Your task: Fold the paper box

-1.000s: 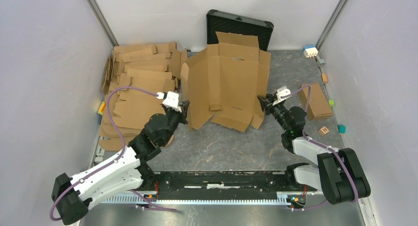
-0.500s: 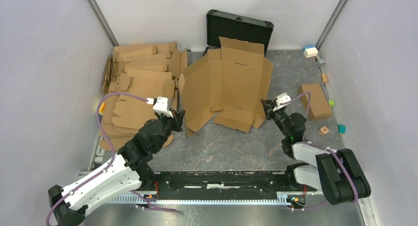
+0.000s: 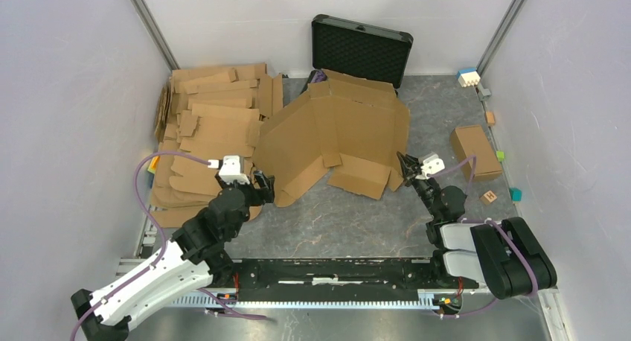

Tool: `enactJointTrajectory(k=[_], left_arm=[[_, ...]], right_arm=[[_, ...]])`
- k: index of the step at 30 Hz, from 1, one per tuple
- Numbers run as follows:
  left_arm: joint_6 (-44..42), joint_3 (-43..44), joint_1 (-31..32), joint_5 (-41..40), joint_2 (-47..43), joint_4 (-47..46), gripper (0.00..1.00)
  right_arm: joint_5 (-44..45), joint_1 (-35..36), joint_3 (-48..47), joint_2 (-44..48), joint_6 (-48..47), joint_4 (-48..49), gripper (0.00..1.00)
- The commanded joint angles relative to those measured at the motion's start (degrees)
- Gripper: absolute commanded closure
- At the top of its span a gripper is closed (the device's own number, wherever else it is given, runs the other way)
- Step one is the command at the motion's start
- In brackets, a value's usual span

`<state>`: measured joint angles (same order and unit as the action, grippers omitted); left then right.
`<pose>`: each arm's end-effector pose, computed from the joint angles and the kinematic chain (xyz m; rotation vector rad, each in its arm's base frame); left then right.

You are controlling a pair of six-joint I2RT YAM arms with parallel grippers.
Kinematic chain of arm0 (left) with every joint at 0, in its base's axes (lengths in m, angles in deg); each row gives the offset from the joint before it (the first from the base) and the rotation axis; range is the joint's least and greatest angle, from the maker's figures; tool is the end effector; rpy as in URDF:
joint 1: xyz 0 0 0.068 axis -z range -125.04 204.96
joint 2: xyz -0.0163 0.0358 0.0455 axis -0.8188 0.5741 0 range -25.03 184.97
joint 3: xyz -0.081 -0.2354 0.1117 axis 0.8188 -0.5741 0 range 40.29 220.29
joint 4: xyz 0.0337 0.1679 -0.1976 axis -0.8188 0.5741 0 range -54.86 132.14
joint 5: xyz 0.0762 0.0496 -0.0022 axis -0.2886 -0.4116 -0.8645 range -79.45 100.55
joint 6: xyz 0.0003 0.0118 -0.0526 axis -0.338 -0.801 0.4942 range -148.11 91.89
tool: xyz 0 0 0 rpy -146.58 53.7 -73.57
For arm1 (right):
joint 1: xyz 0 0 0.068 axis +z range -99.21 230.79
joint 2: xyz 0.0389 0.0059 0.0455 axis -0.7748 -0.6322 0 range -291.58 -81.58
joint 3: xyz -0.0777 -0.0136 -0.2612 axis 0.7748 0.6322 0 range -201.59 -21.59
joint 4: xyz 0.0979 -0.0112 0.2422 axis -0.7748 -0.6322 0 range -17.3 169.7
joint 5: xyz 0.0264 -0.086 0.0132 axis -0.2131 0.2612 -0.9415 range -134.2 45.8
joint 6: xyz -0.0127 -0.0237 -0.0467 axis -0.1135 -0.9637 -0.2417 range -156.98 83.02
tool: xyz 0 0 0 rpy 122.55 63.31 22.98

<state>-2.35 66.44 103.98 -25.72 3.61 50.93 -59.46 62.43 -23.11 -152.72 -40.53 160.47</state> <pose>0.1032 -0.0867 0.2571 -0.0541 1.8373 -0.3196 0.1768 0.0459 0.1755 -0.4028 1.3298 0.3010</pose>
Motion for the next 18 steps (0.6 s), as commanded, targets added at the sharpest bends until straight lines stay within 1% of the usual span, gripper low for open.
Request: enactJointTrajectory(k=[1, 2, 3, 5, 7, 8, 12, 14, 15, 17, 18], left_arm=[[1.9, 1.1, 0.2, -9.6, -3.6, 1.3, 0.11], [1.9, 0.9, 0.1, -11.0, -4.7, 1.1, 0.06], [1.3, 0.6, 0.1, -11.2, -5.8, 0.4, 0.04], [-1.7, -0.5, 0.0, -9.1, -7.3, -3.2, 0.03], [-5.2, -1.2, 0.0, -4.1, -7.6, -7.6, 0.02], [-5.5, -1.0, 0.0, -3.0, -7.0, -8.3, 0.02], [-8.8, 1.1, 0.0, -2.0, -2.5, -10.8, 0.03], [-9.4, 2.4, 0.0, -2.6, 0.7, -11.4, 0.08], [-9.3, 3.1, 0.0, -2.9, 2.2, -11.5, 0.11], [-9.5, 4.0, 0.0, -3.3, 5.3, -11.9, 0.26], [-10.1, 4.0, 0.0, -3.7, 6.3, -12.7, 0.37]], right_arm=[[-1.5, 0.2, 1.3, -1.0, -2.0, 9.4, 0.91], [-1.7, 0.2, 1.2, -1.0, -2.0, 9.4, 0.91], [-1.6, 0.2, 1.2, -0.7, -2.0, 9.5, 0.91], [-1.1, 0.2, 3.0, -0.4, -2.2, 9.3, 0.92], [-1.2, 0.2, 2.9, -0.4, -2.3, 9.2, 0.92], [-1.1, 0.2, 2.7, -0.6, -2.3, 9.0, 0.92], [-1.9, 0.2, 2.5, -1.0, -1.4, 10.0, 0.91], [-1.1, 0.2, 2.5, -0.5, -1.0, 9.0, 0.88], [-0.2, 0.2, 2.1, -0.1, -0.8, 7.2, 0.84], [1.8, 0.2, 1.9, 1.6, -1.1, 1.3, 0.79], [2.7, 0.2, 0.1, 2.1, -1.0, -0.3, 0.75]])
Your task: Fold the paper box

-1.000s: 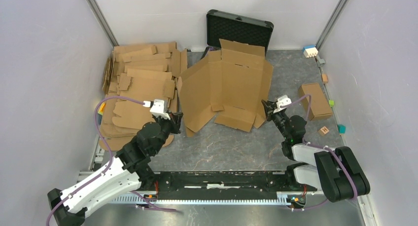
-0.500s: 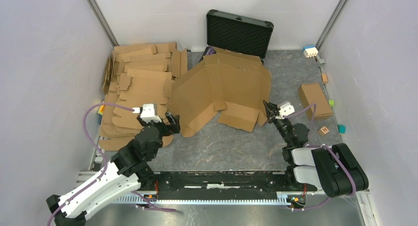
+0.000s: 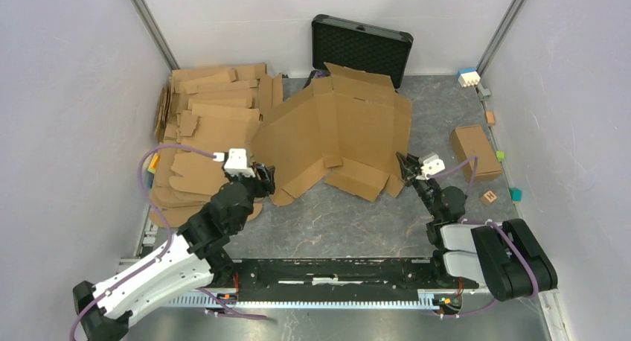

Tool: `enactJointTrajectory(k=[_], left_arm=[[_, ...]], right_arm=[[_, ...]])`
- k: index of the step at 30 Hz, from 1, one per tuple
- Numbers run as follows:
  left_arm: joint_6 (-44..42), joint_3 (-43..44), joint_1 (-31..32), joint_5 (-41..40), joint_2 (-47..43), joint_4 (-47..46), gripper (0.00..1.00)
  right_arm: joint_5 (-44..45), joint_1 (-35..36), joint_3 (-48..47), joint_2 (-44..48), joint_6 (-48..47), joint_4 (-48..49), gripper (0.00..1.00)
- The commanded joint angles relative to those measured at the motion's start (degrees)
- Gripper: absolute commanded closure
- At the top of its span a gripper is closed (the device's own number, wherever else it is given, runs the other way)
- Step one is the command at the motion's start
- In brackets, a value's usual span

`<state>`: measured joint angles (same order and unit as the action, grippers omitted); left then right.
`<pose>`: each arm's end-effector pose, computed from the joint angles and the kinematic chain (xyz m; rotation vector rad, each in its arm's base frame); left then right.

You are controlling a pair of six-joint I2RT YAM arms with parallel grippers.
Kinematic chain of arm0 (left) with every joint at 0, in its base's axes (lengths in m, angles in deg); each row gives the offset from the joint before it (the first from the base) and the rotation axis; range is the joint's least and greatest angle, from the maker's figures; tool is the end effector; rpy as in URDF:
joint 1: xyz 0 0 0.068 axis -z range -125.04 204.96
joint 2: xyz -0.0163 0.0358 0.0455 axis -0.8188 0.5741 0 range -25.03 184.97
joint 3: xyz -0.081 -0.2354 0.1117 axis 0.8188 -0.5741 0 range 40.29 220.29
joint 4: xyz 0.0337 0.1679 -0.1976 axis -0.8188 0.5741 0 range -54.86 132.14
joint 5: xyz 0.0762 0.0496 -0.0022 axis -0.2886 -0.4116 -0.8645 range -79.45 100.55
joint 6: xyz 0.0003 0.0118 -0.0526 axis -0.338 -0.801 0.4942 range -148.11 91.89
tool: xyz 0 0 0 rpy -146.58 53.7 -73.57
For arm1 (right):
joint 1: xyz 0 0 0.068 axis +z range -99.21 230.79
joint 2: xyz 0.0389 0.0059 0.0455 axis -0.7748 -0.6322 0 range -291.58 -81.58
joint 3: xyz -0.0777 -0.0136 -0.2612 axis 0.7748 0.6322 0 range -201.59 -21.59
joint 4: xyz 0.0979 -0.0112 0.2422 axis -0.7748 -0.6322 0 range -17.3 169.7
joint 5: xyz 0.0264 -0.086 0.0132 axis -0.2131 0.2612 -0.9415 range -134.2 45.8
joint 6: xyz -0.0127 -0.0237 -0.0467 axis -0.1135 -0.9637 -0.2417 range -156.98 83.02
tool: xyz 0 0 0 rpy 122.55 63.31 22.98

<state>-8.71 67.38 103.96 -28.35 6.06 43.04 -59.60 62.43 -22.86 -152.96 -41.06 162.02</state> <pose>0.1100 -0.0925 0.2716 -0.0360 1.7393 -0.2741 0.1757 0.0457 0.1767 -0.4095 1.3087 0.2931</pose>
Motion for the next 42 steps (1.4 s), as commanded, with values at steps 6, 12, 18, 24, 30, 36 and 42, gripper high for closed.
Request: enactJointTrajectory(k=[6, 12, 18, 24, 30, 36, 42], left_arm=[[-7.1, 0.8, 0.0, -0.9, 4.5, -10.0, 0.89], [-9.3, -2.3, 0.1, 3.8, 2.5, -13.3, 0.98], [-8.7, -4.5, 0.1, 4.0, 0.3, -13.0, 0.98], [-4.8, -3.9, -0.9, -1.0, -3.0, -8.8, 0.70], [-3.9, -1.1, -3.8, 0.4, -3.1, -7.7, 0.18], [-2.0, 4.2, -17.3, 14.5, 6.0, -10.8, 0.13], [-0.1, 13.0, -27.4, 26.8, 16.3, -10.0, 0.11]], right_arm=[[5.3, 0.2, -2.7, 6.1, 4.0, -15.6, 0.56], [6.7, 0.2, -0.9, 8.5, 9.0, -21.1, 0.50], [8.3, 0.1, -1.0, 10.0, 9.7, -26.0, 0.50], [7.5, 0.1, -0.7, 8.8, 7.0, -20.7, 0.57], [7.2, 0.1, -0.4, 8.5, 6.0, -18.8, 0.57], [6.9, 0.1, 0.1, 8.6, 6.2, -17.8, 0.58], [6.5, 0.1, 0.4, 8.8, 6.1, -17.6, 0.58]])
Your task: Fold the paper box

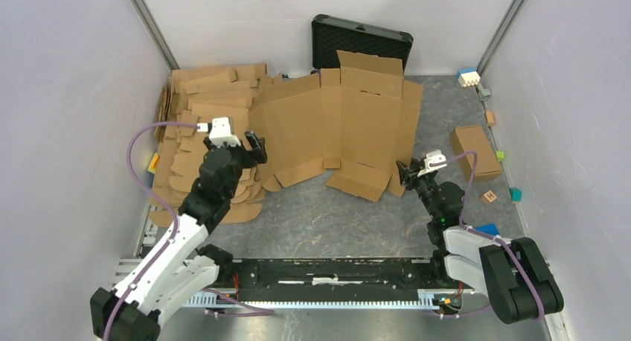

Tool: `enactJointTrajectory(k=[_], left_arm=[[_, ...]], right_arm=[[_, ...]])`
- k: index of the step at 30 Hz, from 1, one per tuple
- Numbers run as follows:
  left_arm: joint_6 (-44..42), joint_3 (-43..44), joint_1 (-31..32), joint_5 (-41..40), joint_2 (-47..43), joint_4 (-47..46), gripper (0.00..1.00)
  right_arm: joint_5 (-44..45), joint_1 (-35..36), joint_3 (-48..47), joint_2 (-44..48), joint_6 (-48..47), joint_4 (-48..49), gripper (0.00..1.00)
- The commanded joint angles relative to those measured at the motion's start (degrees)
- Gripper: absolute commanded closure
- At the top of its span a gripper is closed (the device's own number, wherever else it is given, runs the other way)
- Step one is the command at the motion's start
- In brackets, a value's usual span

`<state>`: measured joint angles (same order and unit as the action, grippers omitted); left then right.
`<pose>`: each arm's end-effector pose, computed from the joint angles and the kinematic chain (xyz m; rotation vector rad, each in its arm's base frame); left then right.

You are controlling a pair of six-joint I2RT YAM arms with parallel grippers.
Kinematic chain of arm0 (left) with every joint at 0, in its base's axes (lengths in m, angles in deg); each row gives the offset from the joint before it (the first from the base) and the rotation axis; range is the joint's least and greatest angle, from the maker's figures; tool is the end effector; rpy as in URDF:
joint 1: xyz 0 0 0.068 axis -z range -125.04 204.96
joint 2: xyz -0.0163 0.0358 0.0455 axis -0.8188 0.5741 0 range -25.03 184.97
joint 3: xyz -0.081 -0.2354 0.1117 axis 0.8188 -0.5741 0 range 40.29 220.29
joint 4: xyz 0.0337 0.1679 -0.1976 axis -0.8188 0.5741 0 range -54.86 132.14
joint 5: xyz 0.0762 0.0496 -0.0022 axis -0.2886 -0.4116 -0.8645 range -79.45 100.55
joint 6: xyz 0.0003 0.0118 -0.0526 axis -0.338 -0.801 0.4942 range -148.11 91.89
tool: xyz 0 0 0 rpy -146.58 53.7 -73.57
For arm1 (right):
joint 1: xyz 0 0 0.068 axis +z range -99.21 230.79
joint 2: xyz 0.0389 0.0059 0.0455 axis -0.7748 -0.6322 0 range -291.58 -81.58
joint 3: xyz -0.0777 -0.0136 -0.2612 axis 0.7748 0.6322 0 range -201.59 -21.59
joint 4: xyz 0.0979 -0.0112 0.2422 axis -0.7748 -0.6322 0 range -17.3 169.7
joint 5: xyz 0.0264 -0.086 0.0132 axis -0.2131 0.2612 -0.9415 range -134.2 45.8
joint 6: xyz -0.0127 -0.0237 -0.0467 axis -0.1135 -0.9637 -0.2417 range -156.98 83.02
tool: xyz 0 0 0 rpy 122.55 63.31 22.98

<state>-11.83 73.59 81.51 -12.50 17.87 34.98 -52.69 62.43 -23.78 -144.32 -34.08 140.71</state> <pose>0.1703 -0.0695 0.2940 -0.1405 1.7207 -0.2034 0.1762 0.0415 0.1653 -0.2363 1.5534 0.3154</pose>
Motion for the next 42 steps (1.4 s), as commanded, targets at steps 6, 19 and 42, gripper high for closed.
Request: enactJointTrajectory(k=[6, 19, 42], left_arm=[[3.6, 11.3, -8.7, 15.7, 10.8, -1.9, 0.10], [1.5, 12.3, -10.1, 23.9, 15.2, -4.2, 0.96], [-12.3, -4.4, 5.4, 24.1, -1.9, -15.8, 0.98]], right_arm=[[-0.2, 0.1, 1.6, 0.3, -0.9, 4.0, 0.57], [-0.4, 0.1, 1.8, 1.3, 0.2, 3.0, 0.57], [5.2, -5.8, -1.3, 3.5, 16.6, -14.9, 0.42]])
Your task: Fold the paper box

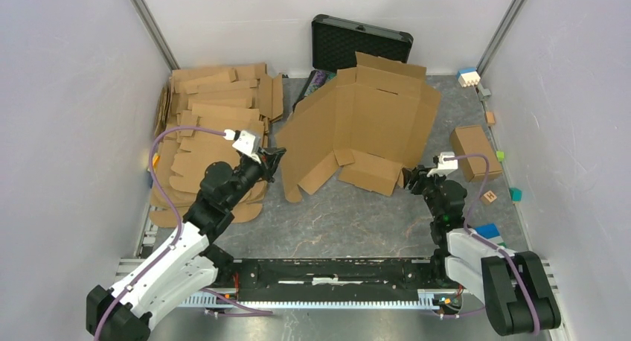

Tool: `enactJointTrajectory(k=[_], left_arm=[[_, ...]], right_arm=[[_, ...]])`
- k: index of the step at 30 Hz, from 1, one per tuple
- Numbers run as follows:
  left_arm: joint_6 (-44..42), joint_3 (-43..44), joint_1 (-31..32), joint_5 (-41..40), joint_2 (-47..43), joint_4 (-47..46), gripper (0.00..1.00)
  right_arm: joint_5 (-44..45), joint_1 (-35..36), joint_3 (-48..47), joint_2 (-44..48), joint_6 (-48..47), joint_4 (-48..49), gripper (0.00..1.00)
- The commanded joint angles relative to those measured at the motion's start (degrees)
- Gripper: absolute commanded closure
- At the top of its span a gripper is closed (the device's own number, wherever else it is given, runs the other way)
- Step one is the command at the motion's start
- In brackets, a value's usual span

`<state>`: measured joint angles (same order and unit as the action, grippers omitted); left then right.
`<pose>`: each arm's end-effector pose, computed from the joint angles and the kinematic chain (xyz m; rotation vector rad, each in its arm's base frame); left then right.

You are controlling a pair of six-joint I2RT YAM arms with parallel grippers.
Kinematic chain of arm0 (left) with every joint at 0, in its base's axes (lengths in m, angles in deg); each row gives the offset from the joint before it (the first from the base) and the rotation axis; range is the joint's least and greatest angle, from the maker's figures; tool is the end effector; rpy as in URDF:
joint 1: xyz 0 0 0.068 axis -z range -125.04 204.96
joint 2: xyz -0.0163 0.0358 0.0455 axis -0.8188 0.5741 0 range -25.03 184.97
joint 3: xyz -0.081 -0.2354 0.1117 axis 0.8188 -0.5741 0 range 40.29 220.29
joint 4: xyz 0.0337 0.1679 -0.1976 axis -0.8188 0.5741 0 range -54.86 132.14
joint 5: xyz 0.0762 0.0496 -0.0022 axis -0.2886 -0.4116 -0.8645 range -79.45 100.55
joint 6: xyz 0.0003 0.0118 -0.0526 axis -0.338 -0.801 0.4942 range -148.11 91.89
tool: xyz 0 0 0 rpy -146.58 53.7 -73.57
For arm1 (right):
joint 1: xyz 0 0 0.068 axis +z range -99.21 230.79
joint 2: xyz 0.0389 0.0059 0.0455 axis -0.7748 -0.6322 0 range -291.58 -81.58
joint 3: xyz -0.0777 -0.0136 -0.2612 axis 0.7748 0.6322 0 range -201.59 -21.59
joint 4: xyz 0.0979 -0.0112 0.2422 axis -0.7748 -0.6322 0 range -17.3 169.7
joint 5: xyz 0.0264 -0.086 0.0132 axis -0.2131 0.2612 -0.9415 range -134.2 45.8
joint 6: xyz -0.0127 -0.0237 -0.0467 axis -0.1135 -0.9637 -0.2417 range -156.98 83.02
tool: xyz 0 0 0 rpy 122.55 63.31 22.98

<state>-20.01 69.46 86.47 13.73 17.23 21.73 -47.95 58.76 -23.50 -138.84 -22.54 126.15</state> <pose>0.1578 -0.0991 0.2946 0.3672 1.5525 -0.5849 0.1720 0.0263 0.1512 0.0494 1.7372 0.3447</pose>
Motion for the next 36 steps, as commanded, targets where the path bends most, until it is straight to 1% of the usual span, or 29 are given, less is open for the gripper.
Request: enactJointTrajectory(k=[1, 3, 6, 7, 8, 9, 12, 17, 20, 22, 27, 31, 36], left_arm=[[-4.2, -0.1, 0.4, -2.2, -1.1, -2.3, 0.98], [-4.3, 0.0, 0.4, -1.8, -1.0, -2.3, 0.98], [-4.5, 0.2, 0.5, -1.5, -0.9, -2.2, 0.98], [-4.5, 0.1, 0.5, -1.4, -1.0, -2.3, 0.98], [-4.6, 0.0, 0.6, -1.4, -1.2, -2.3, 0.98], [-4.6, -0.1, 0.6, -1.6, -1.2, -2.2, 0.98], [-4.9, -0.2, 0.7, -2.0, -1.5, -2.0, 0.98], [-5.4, -0.5, 0.9, -1.9, -1.9, -1.9, 0.98], [-5.6, -0.6, 1.1, -1.9, -2.2, -2.0, 0.98], [-5.8, -0.5, 1.1, -2.0, -2.2, -1.8, 0.98], [-6.0, -0.7, 1.3, -2.1, -2.5, -1.8, 0.98], [-6.1, -0.8, 1.4, -2.0, -2.6, -1.7, 0.98], [-6.3, -0.7, 1.5, -2.3, -2.9, -1.5, 0.98]], right_arm=[[0.1, -2.8, -1.7, -2.8, 5.5, 0.4, 0.41], [-0.8, -4.0, -2.2, -5.1, 7.0, 1.8, 0.40], [-4.8, -7.0, -3.2, -9.5, 10.8, 3.2, 0.42], [-6.8, -7.6, -2.9, -11.3, 12.5, 4.7, 0.43], [-9.6, -10.3, -2.4, -12.9, 14.6, 7.4, 0.44], [-12.2, -11.5, -1.8, -14.2, 16.4, 10.5, 0.44], [-15.8, -14.5, 0.0, -17.8, 20.3, 16.0, 0.43], [-18.2, -15.7, 0.1, -20.8, 22.4, 19.9, 0.43], [-17.2, -15.7, -1.2, -21.5, 22.3, 17.8, 0.42], [-14.3, -15.7, -2.2, -21.4, 21.8, 14.4, 0.42], [-6.6, -15.7, -8.1, -22.3, 19.8, -0.6, 0.42], [-8.4, -15.6, -12.1, -26.0, 20.0, -4.9, 0.44], [-11.2, -14.9, -15.6, -31.5, 21.3, -5.9, 0.45]])
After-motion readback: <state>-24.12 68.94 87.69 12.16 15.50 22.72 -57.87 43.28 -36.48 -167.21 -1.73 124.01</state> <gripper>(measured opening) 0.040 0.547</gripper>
